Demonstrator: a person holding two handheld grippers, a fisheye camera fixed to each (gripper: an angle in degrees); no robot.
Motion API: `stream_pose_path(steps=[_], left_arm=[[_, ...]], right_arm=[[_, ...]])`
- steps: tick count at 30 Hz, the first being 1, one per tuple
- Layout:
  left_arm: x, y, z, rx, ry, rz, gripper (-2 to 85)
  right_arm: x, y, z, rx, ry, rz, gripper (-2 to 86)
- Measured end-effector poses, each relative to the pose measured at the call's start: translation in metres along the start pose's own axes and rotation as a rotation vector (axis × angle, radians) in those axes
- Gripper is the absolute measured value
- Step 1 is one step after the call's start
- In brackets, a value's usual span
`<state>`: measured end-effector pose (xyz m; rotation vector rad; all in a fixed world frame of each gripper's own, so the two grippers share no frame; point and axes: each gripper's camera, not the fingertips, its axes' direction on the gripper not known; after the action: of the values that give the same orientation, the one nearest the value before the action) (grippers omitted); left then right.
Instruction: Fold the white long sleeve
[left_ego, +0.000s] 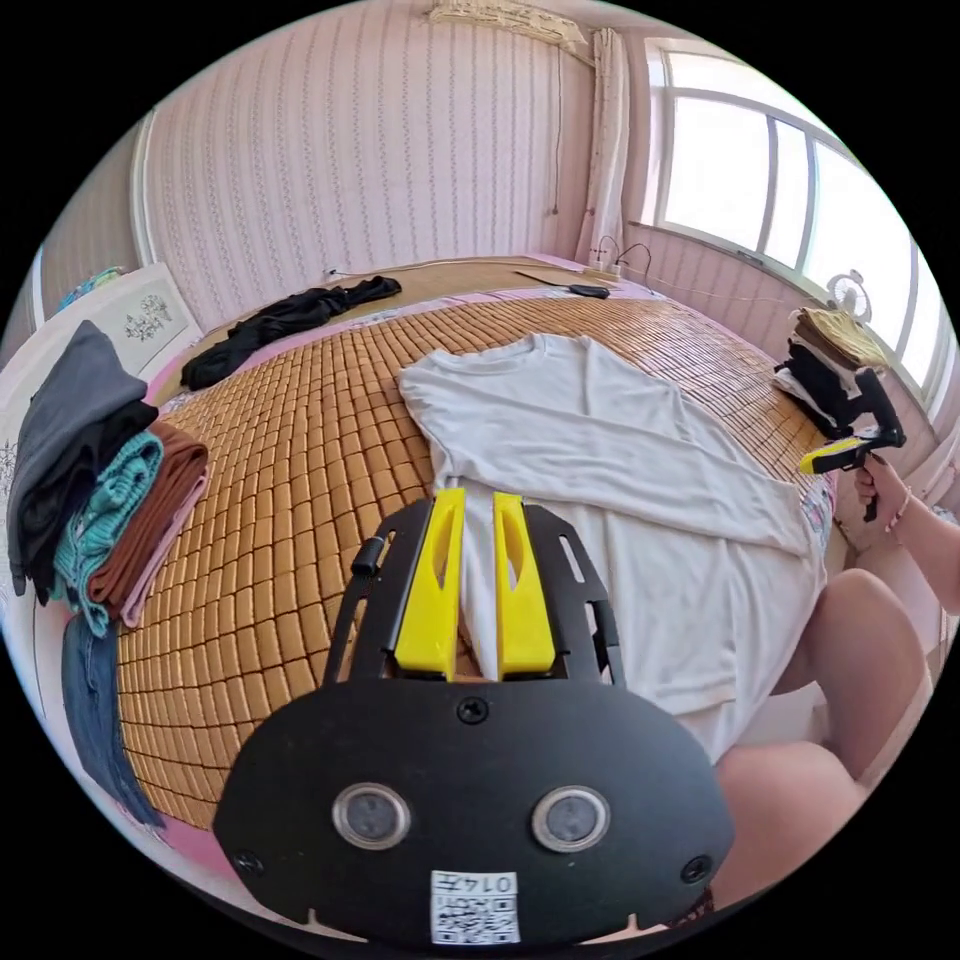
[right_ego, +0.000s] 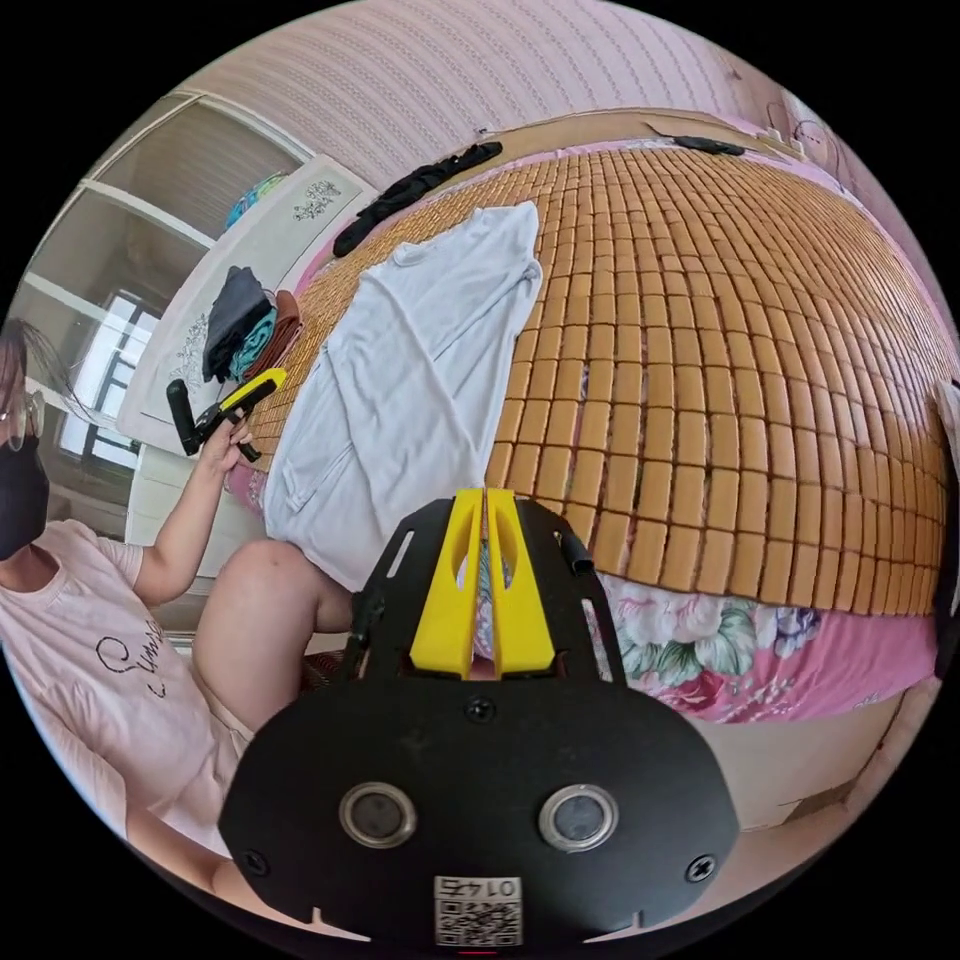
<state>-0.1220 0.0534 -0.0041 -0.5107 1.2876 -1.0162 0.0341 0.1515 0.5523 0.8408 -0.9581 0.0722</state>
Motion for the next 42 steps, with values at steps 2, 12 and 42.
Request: stream_pose_path(steps=[2, 12, 42], left_arm=[[-0.016, -0.009, 0.012, 0.002, -0.024, -0.005, 5.8], [-0.057, -0.054, 0.060, 0.125, 0.083, 0.184, 7.5], [-0.119, -0.025, 0.081, -0.061, -0.035, 0.035, 5.8]], right_arm=[[-0.012, -0.032, 0.004, -0.004, 0.029, -0.073, 2.6], [-0.126, -0.285, 0.073, -0.049, -0.179, -0.525, 6.8], [-0.198, -0.412, 0.128, -0.112, 0.020, -0.560, 8.8]])
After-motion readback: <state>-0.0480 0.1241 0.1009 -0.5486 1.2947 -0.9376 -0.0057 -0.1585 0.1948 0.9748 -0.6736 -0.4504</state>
